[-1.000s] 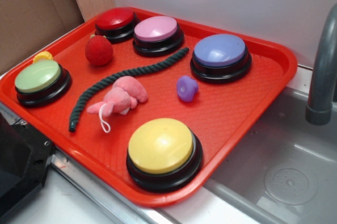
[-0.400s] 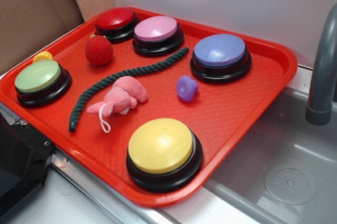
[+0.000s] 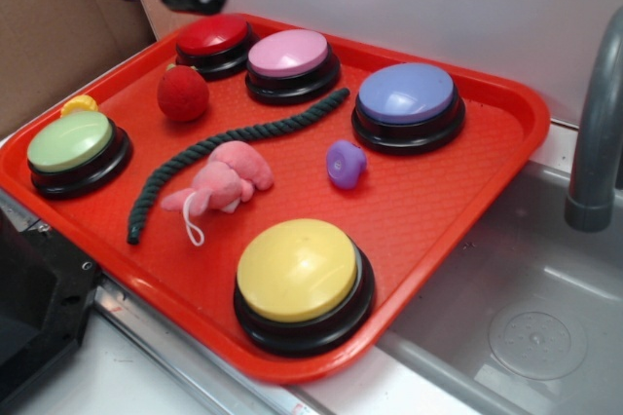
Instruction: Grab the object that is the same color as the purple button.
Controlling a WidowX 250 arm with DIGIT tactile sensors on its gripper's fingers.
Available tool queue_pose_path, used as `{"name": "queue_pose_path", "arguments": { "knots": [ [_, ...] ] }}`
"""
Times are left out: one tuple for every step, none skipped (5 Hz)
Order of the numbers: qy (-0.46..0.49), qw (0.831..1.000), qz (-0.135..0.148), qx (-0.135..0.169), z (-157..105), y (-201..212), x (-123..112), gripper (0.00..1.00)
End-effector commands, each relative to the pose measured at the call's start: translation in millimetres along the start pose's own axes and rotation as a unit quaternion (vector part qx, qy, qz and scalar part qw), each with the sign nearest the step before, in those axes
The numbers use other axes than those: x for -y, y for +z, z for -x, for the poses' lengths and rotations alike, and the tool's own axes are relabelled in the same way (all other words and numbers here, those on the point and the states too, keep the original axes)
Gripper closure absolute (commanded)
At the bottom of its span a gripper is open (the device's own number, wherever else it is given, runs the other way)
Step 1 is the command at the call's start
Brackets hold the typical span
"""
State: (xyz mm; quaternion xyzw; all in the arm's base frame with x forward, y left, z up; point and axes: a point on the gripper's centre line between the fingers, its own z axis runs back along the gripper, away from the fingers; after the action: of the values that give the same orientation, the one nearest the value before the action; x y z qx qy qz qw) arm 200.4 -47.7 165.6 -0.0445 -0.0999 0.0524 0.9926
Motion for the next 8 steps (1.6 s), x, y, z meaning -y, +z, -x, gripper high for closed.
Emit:
{"name": "queue_pose_path", "arguments": {
  "knots": [
    [-0.015, 0.999, 0.003, 0.031, -39, -57, 37, 0.00],
    [-0.035, 0.999, -0.007, 0.009, -41, -82, 51, 0.00],
    [-0.056, 0.998, -0.007, -0.009, -40, -102, 63, 0.00],
    [-0.068, 0.997, -0.014, -0.025, -39, -117, 69, 0.00],
    [-0.063, 0.997, -0.022, -0.042, -35, -130, 64, 0.00],
    [-0.057, 0.997, -0.032, -0.048, -31, -133, 61, 0.00],
    [-0.046, 0.997, -0.038, -0.058, -33, -140, 56, 0.00],
    [-0.037, 0.997, -0.034, -0.061, -33, -141, 54, 1.00]
  ]
}}
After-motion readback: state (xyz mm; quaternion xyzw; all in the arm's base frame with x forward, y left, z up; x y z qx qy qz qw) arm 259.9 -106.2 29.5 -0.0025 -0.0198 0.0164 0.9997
